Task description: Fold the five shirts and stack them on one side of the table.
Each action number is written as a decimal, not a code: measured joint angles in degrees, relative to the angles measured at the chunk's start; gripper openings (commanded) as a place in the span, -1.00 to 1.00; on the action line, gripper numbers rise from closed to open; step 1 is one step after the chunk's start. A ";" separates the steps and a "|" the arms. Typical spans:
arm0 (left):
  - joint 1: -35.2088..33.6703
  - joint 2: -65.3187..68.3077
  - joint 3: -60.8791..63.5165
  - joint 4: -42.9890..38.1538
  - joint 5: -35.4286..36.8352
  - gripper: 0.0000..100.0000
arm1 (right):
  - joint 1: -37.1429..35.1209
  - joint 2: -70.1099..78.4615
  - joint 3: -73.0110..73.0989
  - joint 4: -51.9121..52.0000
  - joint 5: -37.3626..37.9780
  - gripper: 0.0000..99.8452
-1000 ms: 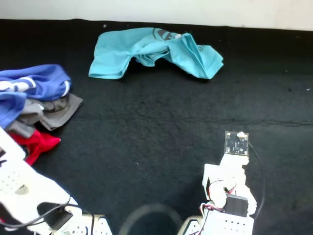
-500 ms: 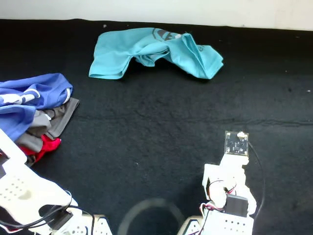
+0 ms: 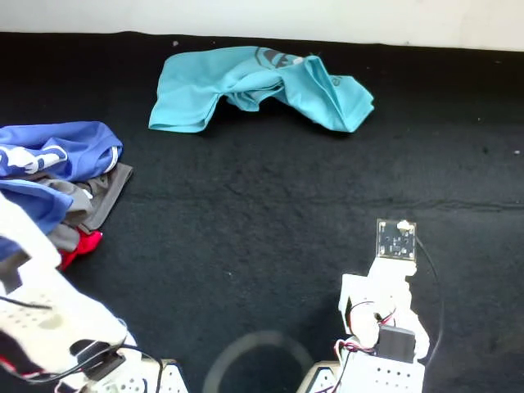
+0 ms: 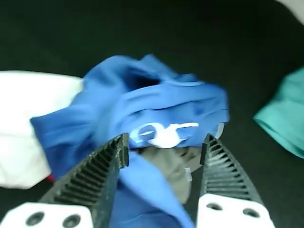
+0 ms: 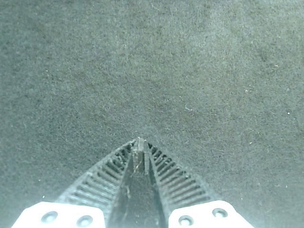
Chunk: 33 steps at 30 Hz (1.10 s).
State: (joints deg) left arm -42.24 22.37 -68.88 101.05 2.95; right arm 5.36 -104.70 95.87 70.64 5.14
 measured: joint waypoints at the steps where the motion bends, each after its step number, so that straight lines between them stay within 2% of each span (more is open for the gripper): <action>1: 2.55 0.00 -0.62 0.00 0.00 -0.52 | 0.00 0.00 0.00 0.00 0.00 -0.99; 9: 26.55 0.88 0.79 0.00 0.00 -0.51 | 0.00 0.00 0.00 0.00 0.00 -0.99; 13: 34.29 6.33 5.10 0.00 -0.09 -0.44 | 0.00 0.00 0.00 0.00 0.00 -0.99; 26: 38.77 23.12 5.19 -0.62 -0.09 -0.40 | 0.00 0.00 0.00 0.00 0.00 -0.99; 30: 40.09 23.74 5.19 -5.98 -0.09 -0.40 | 0.00 0.00 0.00 0.00 0.00 -0.99; 33: 41.49 25.49 5.63 -14.51 0.88 -0.40 | 0.00 0.00 0.00 0.00 0.00 -0.99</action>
State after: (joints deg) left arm -0.75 47.87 -63.25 86.55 3.82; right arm 5.36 -104.70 95.87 70.64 5.14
